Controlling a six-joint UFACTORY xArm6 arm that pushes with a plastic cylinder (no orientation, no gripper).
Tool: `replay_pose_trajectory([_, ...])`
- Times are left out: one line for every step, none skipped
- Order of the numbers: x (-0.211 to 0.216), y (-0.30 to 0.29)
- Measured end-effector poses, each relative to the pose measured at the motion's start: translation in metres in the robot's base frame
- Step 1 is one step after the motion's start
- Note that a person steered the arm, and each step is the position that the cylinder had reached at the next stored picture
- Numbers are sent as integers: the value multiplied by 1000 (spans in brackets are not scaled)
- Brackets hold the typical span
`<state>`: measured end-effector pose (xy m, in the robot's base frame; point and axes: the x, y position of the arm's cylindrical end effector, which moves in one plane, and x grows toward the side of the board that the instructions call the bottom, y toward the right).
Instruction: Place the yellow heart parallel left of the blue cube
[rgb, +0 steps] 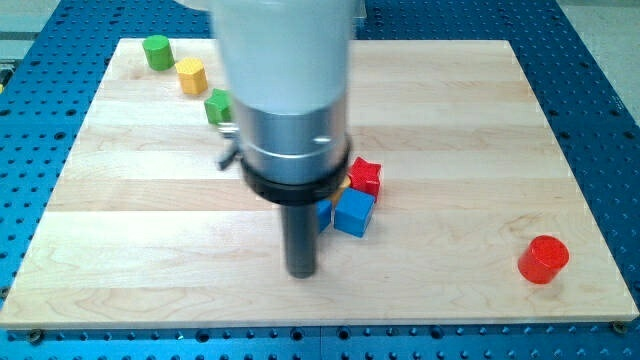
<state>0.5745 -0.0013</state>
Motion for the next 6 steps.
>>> replay_pose_trajectory([-19, 48])
replay_pose_trajectory([-59, 51])
replay_pose_trajectory([-86, 38])
replay_pose_trajectory([-95, -3])
replay_pose_trajectory([-108, -3])
replay_pose_trajectory([-122, -26])
